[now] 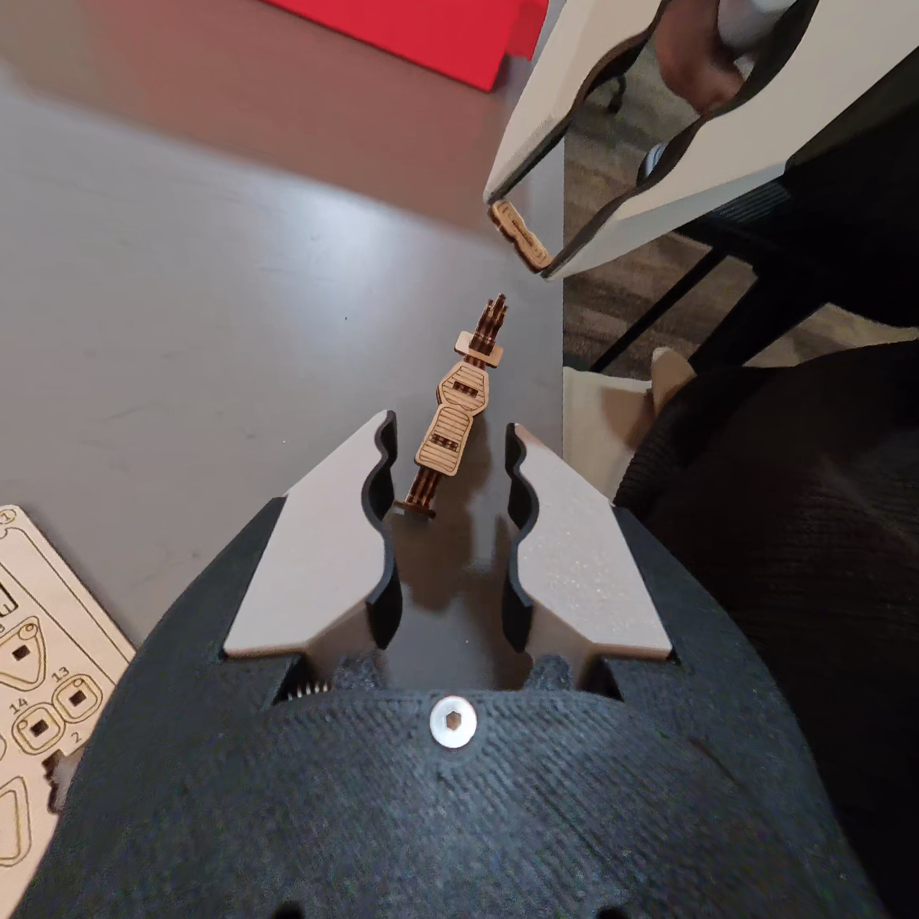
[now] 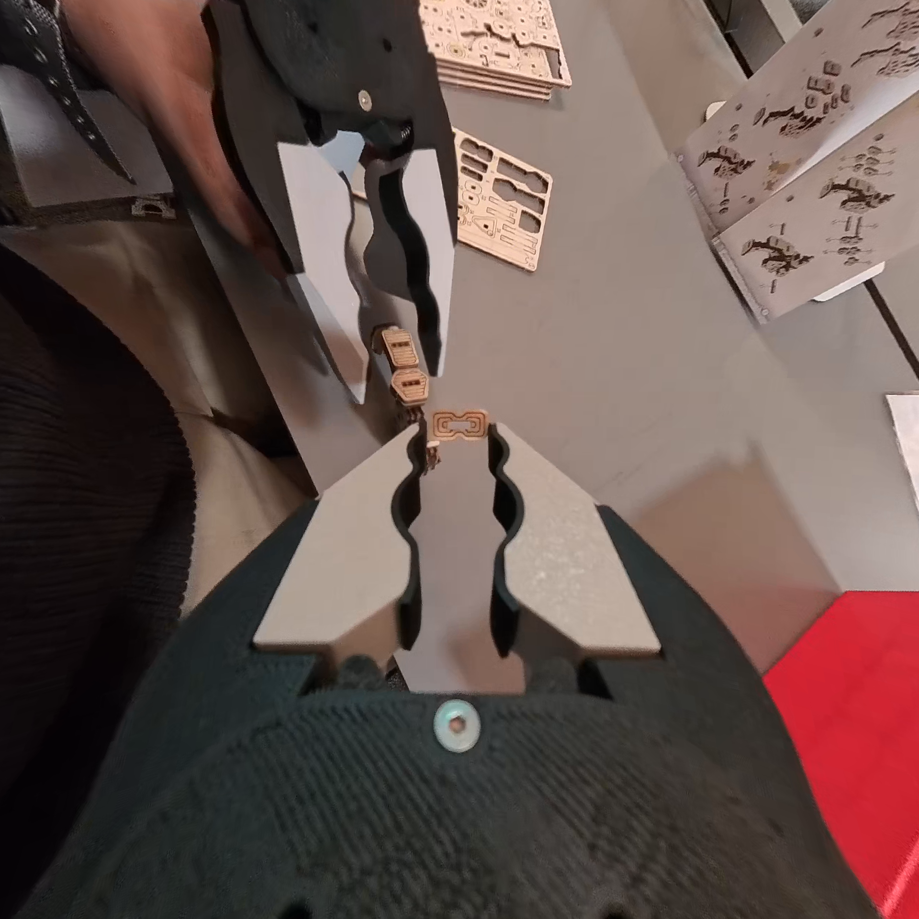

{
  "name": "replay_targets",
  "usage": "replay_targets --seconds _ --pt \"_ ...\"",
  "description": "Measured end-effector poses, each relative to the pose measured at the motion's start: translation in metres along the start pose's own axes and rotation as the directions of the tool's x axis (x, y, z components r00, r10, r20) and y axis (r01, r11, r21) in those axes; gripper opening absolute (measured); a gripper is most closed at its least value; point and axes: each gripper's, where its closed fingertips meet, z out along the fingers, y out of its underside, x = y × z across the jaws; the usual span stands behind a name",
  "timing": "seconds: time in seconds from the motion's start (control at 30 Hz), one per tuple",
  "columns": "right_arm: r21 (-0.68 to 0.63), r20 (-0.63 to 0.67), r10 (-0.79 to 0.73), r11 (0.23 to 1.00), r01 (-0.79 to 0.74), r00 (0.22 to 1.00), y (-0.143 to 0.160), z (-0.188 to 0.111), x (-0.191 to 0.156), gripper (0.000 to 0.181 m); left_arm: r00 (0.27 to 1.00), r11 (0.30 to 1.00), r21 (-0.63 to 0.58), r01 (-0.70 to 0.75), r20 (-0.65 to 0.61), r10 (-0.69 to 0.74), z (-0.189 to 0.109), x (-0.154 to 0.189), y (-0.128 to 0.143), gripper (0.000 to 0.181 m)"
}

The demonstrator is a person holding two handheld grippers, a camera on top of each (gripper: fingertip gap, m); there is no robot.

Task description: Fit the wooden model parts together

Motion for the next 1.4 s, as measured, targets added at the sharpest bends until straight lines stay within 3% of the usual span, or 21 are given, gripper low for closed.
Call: replay_targets --seconds 0.27,0.5,0.63,0.93,1.13,1.4 --pt "-0.018 0.02 0.01 1.0 -0.009 1.0 0.004 0.006 -0.004 0.024 0.998 0.996 -0.051 -0.067 0.013 0.068 0.006 0.002 0.004 0.015" --pt "-0.025 0.045 0.014 1.0 -0.013 0.999 0.006 0.007 -0.009 0.024 0.994 0.993 -0.046 -0.107 -0.008 0.107 0.005 0.01 0.006 0.014" --pt "-0.034 0.166 0.013 0.999 -0.007 0.986 0.009 0.005 -0.028 0.024 0.992 0.991 -0.045 -0.127 -0.026 0.126 0.004 0.015 0.007 0.014" --pt "-0.126 0.255 -0.064 0.987 0.098 0.965 0.02 0.01 -0.04 0.024 0.978 0.977 -0.057 -0.205 -0.05 0.202 0.007 0.026 0.01 0.014" --pt "-0.147 0.431 -0.017 0.985 0.089 0.902 0.022 0.009 -0.051 0.024 0.967 0.965 -0.065 -0.252 -0.047 0.25 0.007 0.03 0.011 0.014" --pt "-0.229 0.453 -0.04 0.96 0.16 0.89 0.029 0.012 -0.051 0.024 0.964 0.963 -0.063 -0.264 -0.05 0.261 0.007 0.031 0.011 0.014"
